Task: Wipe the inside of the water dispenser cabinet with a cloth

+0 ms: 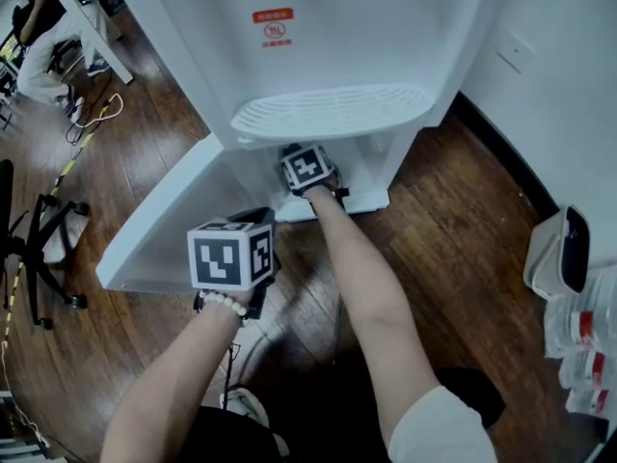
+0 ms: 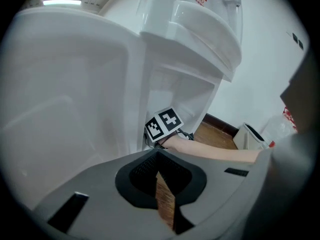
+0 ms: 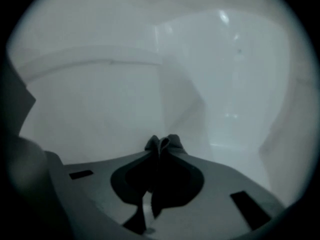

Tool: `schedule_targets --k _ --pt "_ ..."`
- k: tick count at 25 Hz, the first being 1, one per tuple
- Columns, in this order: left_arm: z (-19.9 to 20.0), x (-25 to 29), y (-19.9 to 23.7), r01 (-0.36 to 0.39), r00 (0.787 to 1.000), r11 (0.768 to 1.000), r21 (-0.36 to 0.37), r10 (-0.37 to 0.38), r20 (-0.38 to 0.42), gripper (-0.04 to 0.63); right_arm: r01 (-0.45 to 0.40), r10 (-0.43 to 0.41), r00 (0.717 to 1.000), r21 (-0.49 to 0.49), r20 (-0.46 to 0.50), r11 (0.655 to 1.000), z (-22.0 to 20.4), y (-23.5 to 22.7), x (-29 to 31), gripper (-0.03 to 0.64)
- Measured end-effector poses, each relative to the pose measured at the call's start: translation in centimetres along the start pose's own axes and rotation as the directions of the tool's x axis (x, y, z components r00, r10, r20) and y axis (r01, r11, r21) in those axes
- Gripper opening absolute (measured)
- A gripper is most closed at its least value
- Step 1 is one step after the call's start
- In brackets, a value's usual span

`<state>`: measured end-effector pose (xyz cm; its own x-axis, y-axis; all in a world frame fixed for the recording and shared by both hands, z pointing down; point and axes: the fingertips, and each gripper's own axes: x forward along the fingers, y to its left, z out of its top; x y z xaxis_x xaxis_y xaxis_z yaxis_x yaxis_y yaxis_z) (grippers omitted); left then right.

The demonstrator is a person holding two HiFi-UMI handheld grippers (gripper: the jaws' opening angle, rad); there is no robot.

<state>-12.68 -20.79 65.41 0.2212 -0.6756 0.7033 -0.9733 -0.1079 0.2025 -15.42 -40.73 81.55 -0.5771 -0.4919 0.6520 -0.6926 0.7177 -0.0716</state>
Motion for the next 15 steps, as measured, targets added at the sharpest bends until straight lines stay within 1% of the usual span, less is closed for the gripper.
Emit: schedule_targets --k 2,5,10,13,15 --pt "0.1 -0.6 0.2 -0.006 1.000 1.000 0.005 0.006 0.008 -0.002 -0.036 0.036 0.999 0.008 -0.010 0.999 -0.6 0.8 -0.1 0.029" --pt "0.3 -0.9 0.1 -0.010 1.000 1.000 0.008 0.010 0.015 -0.003 -0.018 0.018 0.999 0.009 -0.031 1.000 -1.6 0.5 -0.8 0.029" --pt "0.2 -0.9 -0.6 -0.007 1.000 1.000 0.025 0.006 0.013 -0.002 0.074 -0.071 0.997 0.065 -0.042 0.995 -3.2 -2.3 -2.4 0.029" --pt "0.3 -0.9 -0.9 -0.003 1.000 0.999 0.032 0.003 0.015 -0.003 0.155 -0.151 0.988 0.121 -0.036 0.981 -3.9 -5.3 -3.8 0.029" --pt "0.5 -0.9 -1.0 -0.002 1.000 0.999 0.033 0.002 0.016 -0.003 0.192 -0.189 0.981 0.146 -0.034 0.971 -4.3 -7.1 -4.7 0.029"
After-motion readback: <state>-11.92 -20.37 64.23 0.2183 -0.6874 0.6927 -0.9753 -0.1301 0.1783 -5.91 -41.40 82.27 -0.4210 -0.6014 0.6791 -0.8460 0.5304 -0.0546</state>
